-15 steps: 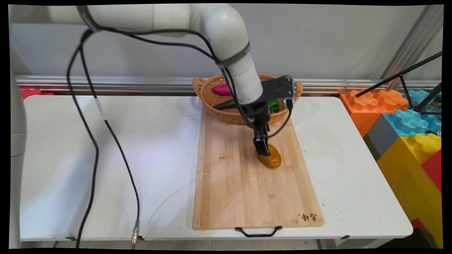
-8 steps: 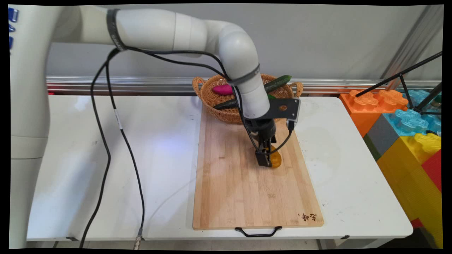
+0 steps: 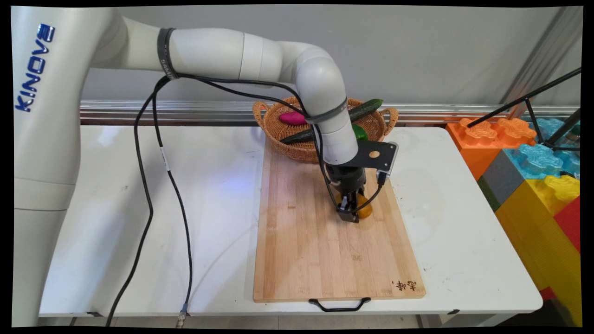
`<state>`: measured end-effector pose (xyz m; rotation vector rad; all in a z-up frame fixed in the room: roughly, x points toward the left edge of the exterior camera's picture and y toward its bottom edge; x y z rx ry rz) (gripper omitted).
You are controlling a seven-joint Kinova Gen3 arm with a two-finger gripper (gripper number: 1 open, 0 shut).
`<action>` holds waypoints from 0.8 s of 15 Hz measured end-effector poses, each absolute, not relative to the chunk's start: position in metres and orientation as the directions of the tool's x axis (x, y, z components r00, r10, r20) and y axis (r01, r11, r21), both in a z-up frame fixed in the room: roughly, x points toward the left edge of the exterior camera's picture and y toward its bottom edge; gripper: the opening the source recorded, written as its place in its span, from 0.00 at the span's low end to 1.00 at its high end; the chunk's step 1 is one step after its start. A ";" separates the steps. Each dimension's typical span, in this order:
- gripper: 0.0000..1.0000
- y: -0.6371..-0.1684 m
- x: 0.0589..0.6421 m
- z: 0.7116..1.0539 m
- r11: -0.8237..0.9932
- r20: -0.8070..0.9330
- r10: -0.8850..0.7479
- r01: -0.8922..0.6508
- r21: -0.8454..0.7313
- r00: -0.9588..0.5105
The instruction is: Place the picked object in the vegetable basket
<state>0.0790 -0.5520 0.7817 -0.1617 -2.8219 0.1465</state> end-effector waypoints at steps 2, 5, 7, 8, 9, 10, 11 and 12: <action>0.00 -0.550 0.078 0.782 0.987 0.298 0.140 0.107 -0.124 -0.944; 0.00 -0.545 0.076 0.793 0.985 0.308 0.138 0.097 -0.143 -0.941; 0.00 -0.541 0.073 0.808 0.985 0.326 0.117 0.067 -0.160 -0.938; 0.00 -0.538 0.072 0.817 0.984 0.338 0.101 0.045 -0.170 -0.936; 0.00 -0.537 0.071 0.826 0.983 0.350 0.085 0.021 -0.181 -0.933; 0.00 -0.537 0.070 0.839 0.980 0.367 0.061 -0.014 -0.200 -0.928; 0.00 -0.539 0.070 0.853 0.973 0.385 0.036 -0.055 -0.224 -0.922; 0.00 -0.541 0.072 0.865 0.965 0.401 0.012 -0.095 -0.246 -0.916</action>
